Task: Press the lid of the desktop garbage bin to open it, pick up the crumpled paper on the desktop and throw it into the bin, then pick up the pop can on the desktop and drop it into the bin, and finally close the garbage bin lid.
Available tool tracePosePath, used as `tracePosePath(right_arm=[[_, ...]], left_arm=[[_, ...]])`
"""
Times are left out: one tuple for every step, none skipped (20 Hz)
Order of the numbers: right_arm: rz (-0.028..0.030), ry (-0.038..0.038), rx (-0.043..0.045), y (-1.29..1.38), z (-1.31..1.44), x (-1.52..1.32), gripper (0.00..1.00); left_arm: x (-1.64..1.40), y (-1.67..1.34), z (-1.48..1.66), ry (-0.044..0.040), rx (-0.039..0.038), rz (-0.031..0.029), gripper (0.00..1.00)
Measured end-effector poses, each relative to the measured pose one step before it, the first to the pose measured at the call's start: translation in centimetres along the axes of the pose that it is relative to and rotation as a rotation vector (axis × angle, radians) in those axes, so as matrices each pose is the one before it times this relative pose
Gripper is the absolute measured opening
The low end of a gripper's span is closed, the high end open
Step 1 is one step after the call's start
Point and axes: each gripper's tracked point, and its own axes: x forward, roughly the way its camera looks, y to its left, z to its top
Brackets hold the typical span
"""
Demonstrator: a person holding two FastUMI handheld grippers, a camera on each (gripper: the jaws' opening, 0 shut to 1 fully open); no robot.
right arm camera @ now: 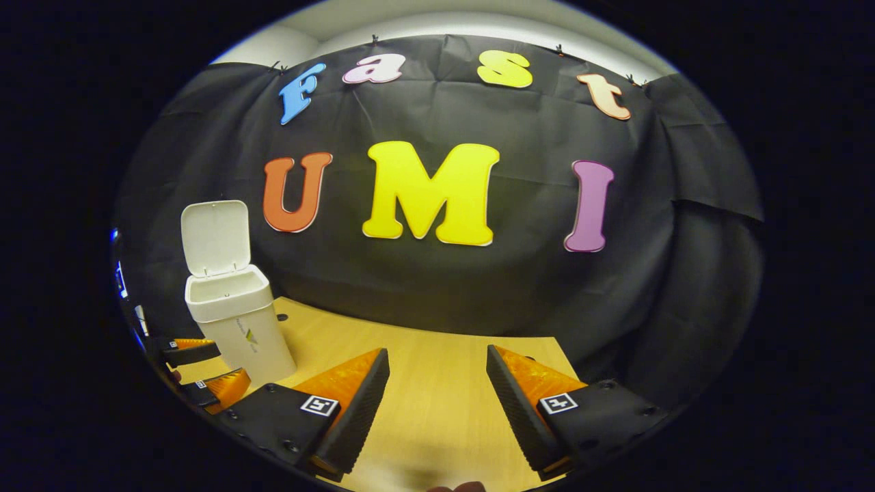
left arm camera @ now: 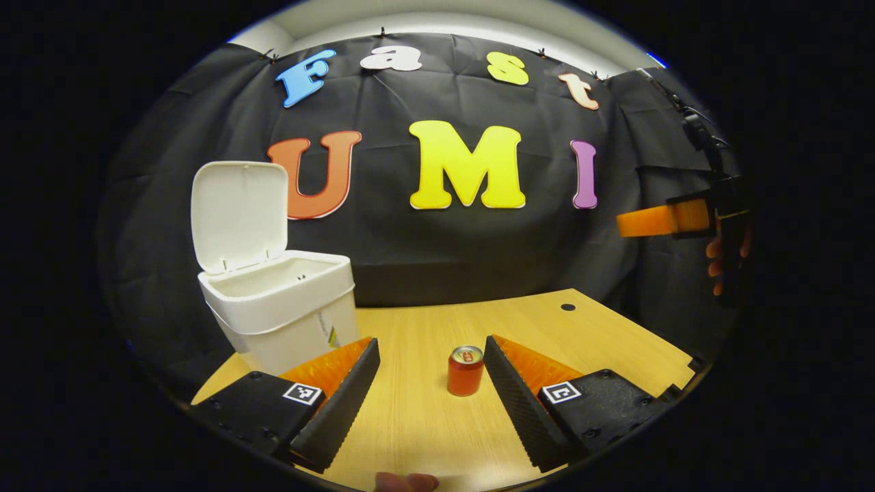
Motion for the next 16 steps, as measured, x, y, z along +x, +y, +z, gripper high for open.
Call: tracePosePath(right_arm=[[-0.02102,0.00987,-0.00575,-1.146,-0.654,-0.773,0.91],[-0.02282,0.00874,-0.00448,-1.115,-0.533,-0.717,0.91],[-0.01712,0.00928,0.00035,-1.110,-0.607,-0.751,0.91],[-0.02186,0.00917,-0.00483,-1.066,-0.677,-0.689,0.90],[-0.01807,0.00676,-0.00807,-0.916,-0.644,-0.415,0.91],[-0.02054,0.00799,-0.00753,-0.953,-0.689,-0.485,0.91],[-0.01881,0.01015,-0.00176,-1.027,-0.611,-0.303,0.91],[-0.01574,0.01237,0.00706,-0.779,-0.559,-0.251,0.90],[-0.01253,0.01509,0.00952,-0.701,-0.670,-0.190,0.91],[-0.00715,0.01598,0.00687,-0.468,-0.653,-0.266,0.90],[-0.00291,0.01631,0.00140,-0.282,-0.820,-0.166,0.90],[-0.00339,0.01449,-0.00382,-0.318,-0.618,-0.253,0.90],[0.00124,0.01294,-0.00345,-0.061,-0.580,-0.169,0.90],[0.00017,0.01181,-0.00209,-0.182,-0.486,-0.009,0.90],[-0.00038,0.01396,-0.00019,-0.194,-0.453,0.139,0.90],[0.00256,0.01363,0.00186,0.037,-0.378,0.078,0.90]], left_arm=[[0.788,-0.826,-1.018,0.01611,-0.00781,-0.00964,1.00],[0.822,-0.617,-0.852,0.01418,-0.00895,-0.00902,1.00],[0.979,-0.527,-1.047,0.01502,-0.00860,-0.00500,1.00],[0.780,-0.346,-0.794,0.01482,-0.00422,-0.00146,1.00],[0.776,-0.405,-0.787,0.01298,-0.00535,-0.00770,1.00],[0.916,-0.337,-0.597,0.00614,-0.00115,-0.00166,1.00],[1.055,-0.289,-0.813,0.01461,-0.00042,-0.00224,1.00],[0.826,-0.134,-0.910,0.01572,-0.00471,-0.00228,1.00],[0.985,-0.272,-0.884,0.01674,-0.00216,-0.00045,1.00],[1.078,-0.158,-0.897,0.01684,0.00420,0.00358,1.00],[0.925,0.100,-0.740,0.01334,0.00837,0.01083,1.00],[1.158,-0.021,-0.944,0.01980,0.00573,0.00867,1.00],[0.954,0.006,-0.828,0.01978,0.00121,0.00749,1.00],[0.946,0.054,-0.871,0.02409,-0.00243,0.00500,1.00],[0.770,0.037,-0.688,0.01722,-0.00363,0.00704,1.00],[0.704,0.033,-0.608,0.01515,-0.00244,0.00640,1.00]])
